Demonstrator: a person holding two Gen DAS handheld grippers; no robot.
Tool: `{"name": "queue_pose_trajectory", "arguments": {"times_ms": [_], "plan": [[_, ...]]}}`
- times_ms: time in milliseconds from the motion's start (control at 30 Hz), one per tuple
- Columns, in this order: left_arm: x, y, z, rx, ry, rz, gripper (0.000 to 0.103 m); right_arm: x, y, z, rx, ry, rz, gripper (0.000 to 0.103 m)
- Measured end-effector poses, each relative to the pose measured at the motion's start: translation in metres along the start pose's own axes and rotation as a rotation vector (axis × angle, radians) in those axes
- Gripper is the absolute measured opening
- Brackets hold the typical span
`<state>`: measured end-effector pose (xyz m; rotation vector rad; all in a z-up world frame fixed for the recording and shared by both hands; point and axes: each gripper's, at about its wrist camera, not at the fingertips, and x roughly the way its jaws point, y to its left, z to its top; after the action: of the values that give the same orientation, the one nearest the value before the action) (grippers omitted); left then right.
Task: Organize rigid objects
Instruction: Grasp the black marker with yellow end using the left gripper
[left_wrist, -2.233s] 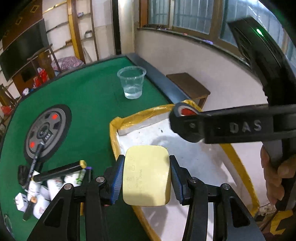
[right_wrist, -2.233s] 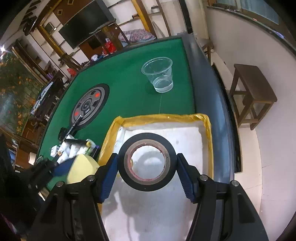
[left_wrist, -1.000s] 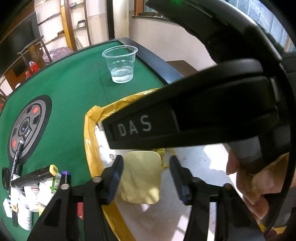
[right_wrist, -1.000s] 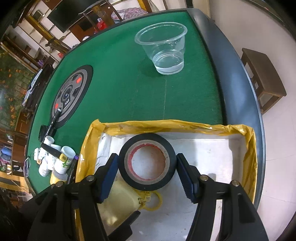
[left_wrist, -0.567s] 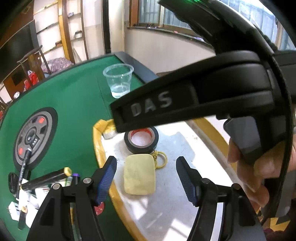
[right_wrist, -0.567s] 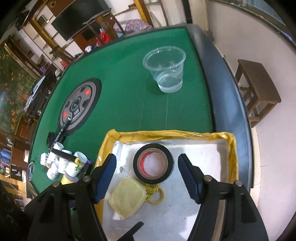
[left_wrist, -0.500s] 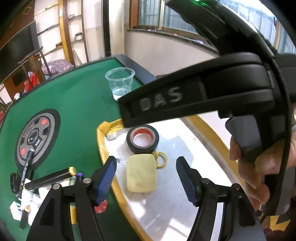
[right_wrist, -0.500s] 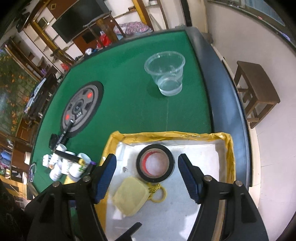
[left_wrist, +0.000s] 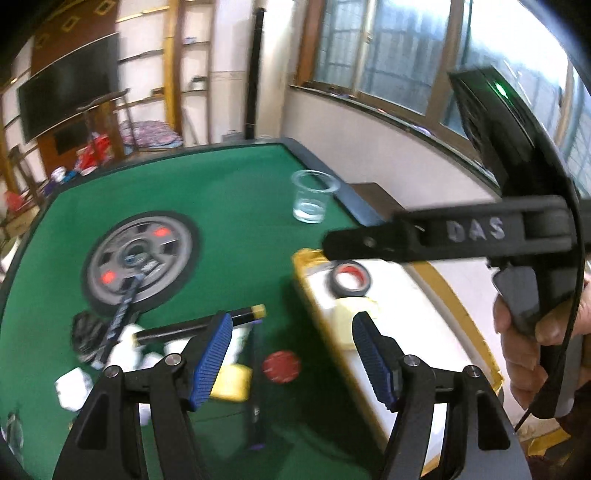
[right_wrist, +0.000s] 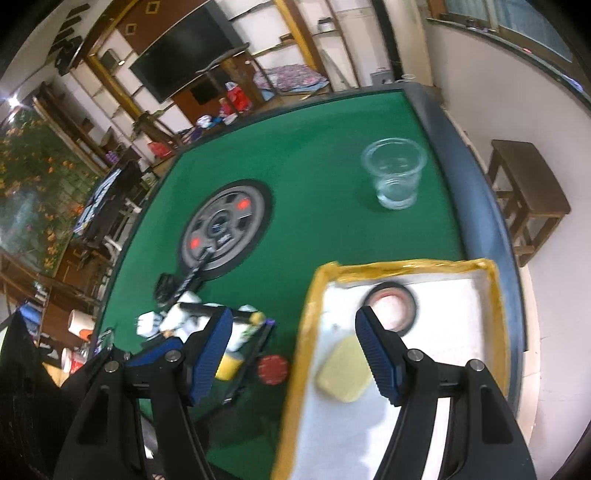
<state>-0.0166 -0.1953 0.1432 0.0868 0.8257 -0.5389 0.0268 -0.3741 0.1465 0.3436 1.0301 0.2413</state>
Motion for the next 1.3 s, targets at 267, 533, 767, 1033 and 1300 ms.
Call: {"name": "queue_pose_trajectory", "arguments": {"times_ms": [267, 533, 767, 1033, 1300], "plan": [[-0.033, 0.076, -0.039, -0.065, -0.018, 0.098, 0.073, 0.029, 0.053, -0.025, -0.080, 0.087, 0.043, 0.068], [-0.035, 0.154, -0.086, -0.083, 0.073, 0.178, 0.073, 0.057, 0.082, -0.057, -0.117, 0.173, 0.044, 0.069], [-0.004, 0.177, -0.086, 0.044, 0.149, 0.150, 0.073, 0.071, 0.079, -0.073, -0.057, 0.198, 0.017, 0.068], [0.035, 0.175, -0.087, 0.194, 0.222, 0.085, 0.045, 0.066, 0.076, -0.086, -0.008, 0.188, -0.030, 0.069], [0.040, 0.153, -0.104, 0.231, 0.292, 0.029, 0.014, 0.071, 0.076, -0.091, 0.048, 0.186, -0.041, 0.069]]}}
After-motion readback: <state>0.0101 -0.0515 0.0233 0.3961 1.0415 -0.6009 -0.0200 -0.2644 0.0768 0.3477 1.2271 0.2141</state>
